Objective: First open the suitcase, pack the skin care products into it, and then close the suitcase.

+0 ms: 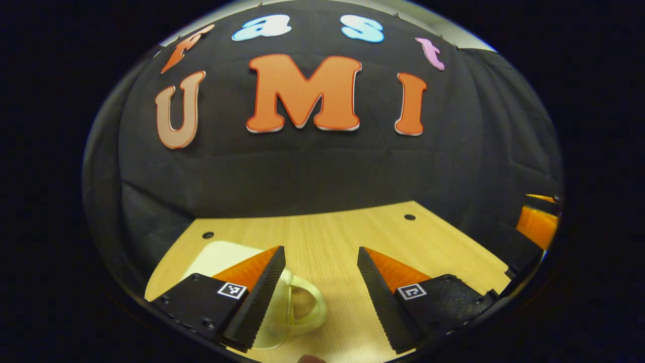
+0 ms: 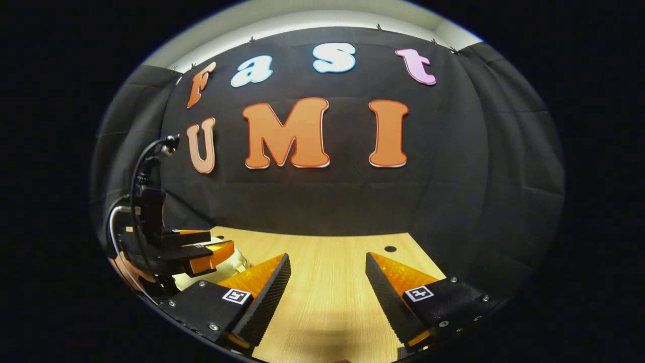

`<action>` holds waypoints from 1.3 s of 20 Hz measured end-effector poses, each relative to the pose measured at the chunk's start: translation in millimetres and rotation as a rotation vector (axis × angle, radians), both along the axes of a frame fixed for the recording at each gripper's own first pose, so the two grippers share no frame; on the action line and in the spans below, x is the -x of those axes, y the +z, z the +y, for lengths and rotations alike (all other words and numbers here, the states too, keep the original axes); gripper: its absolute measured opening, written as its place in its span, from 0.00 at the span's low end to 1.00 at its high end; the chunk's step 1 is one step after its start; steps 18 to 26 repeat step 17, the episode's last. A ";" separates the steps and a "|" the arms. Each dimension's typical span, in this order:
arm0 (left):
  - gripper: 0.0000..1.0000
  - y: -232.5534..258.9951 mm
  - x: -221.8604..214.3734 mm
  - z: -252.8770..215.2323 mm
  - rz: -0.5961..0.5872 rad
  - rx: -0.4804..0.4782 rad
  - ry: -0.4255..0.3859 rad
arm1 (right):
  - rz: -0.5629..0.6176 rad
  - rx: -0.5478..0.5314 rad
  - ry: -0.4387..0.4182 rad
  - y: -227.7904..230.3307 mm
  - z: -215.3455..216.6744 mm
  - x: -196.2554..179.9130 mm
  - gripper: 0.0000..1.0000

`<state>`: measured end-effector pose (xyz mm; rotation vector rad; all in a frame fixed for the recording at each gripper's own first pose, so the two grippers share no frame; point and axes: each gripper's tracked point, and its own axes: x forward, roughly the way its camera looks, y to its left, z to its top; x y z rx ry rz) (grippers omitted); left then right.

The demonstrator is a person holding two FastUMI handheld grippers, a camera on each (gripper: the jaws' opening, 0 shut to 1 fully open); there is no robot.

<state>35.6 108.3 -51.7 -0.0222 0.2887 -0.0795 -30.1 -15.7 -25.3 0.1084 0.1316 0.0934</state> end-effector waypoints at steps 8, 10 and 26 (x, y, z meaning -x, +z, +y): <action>0.95 84.3 23.7 16.0 -0.209 0.055 0.063 | -0.112 0.024 0.034 36.3 23.0 -13.0 0.95; 0.96 96.0 34.5 19.4 -0.279 0.076 0.089 | -0.134 0.031 0.041 39.6 26.7 -12.9 0.95; 0.96 78.5 53.8 25.1 -0.233 -0.001 0.112 | -0.141 0.057 0.085 36.3 40.9 -11.7 0.95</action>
